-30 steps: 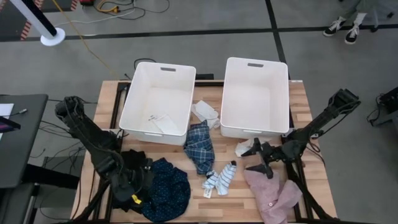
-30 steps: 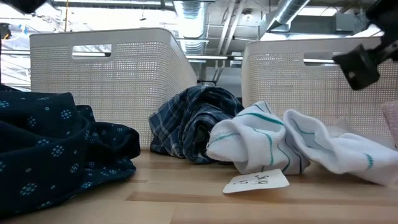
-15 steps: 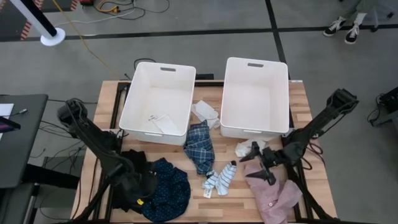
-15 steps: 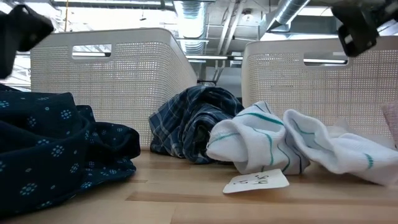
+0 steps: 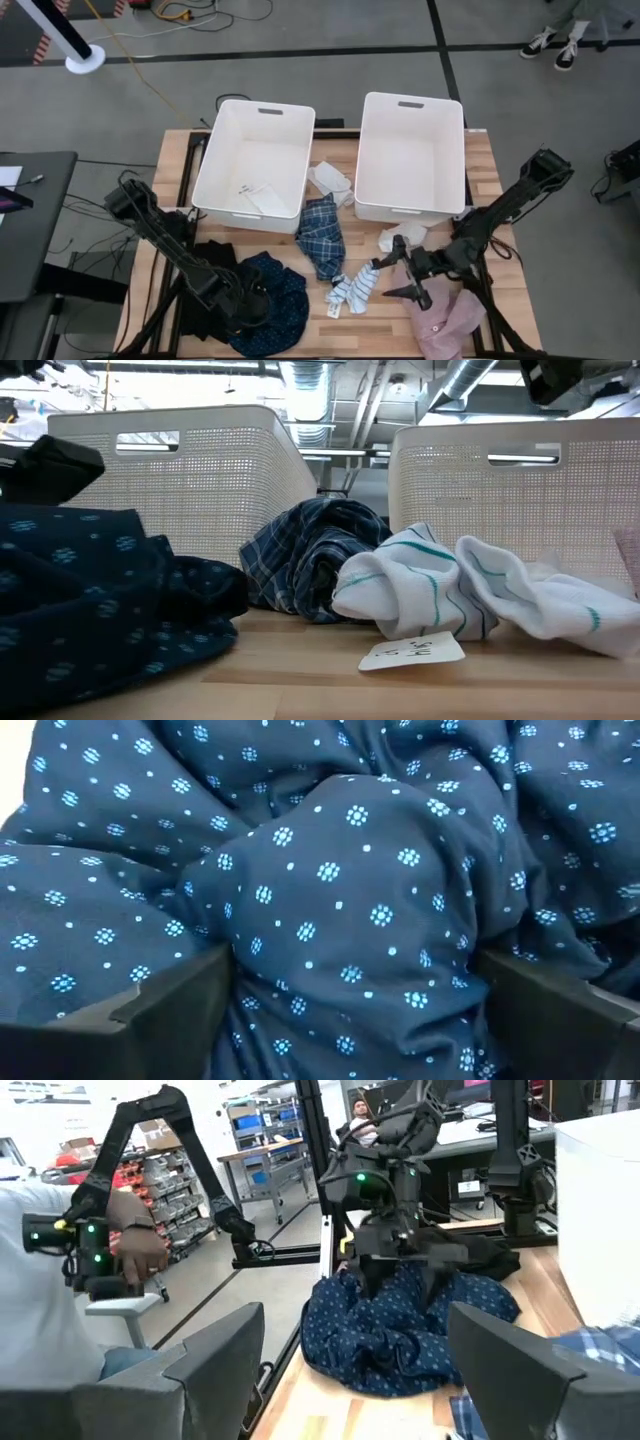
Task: Sort clothes
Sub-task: Put the dark blue shirt into the right white laundry bin
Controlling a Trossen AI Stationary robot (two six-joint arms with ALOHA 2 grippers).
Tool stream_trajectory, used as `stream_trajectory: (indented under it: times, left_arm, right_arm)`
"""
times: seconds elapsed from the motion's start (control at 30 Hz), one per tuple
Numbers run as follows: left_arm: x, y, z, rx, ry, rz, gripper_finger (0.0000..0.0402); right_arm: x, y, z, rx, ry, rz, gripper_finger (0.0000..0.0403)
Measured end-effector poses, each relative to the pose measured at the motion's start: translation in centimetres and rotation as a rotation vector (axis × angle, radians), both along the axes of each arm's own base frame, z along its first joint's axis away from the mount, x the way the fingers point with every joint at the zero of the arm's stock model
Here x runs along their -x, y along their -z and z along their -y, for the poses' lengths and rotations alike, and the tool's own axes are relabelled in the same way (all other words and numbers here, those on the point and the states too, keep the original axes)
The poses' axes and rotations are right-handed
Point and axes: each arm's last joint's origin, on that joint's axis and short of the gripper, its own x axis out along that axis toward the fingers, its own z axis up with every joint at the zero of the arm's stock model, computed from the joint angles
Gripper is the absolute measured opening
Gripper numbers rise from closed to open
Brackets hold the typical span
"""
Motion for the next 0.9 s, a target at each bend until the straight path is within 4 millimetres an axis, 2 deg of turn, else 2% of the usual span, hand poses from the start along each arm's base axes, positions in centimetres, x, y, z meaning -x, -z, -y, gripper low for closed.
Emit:
stream_trajectory:
  times: [0.1,0.17,0.37,0.57,0.9]
  left_arm:
    - [-0.3,0.6,0.1,-0.011,0.013,0.001,0.0349]
    - [-0.4,0.6,0.1,-0.02,0.029,0.018,0.0296]
    - [-0.5,-0.2,-0.3,-0.047,0.071,0.052,0.006]
    - [-0.3,-2.0,-0.9,-0.069,0.049,0.13,0.0056]
    - [1.2,-9.4,-3.1,-0.044,-0.043,0.451,0.0056]
  right_arm:
    - [-0.6,-0.1,-0.5,0.006,0.0,-0.007,0.0331]
    - [-1.0,0.0,-0.9,0.011,0.0,-0.015,0.0331]
    - [-2.5,0.7,-2.1,0.034,0.001,-0.051,0.0331]
    - [-4.9,1.3,-3.9,0.07,0.0,-0.076,0.0331]
    - [-10.1,-0.3,-6.6,0.24,0.006,0.03,0.0331]
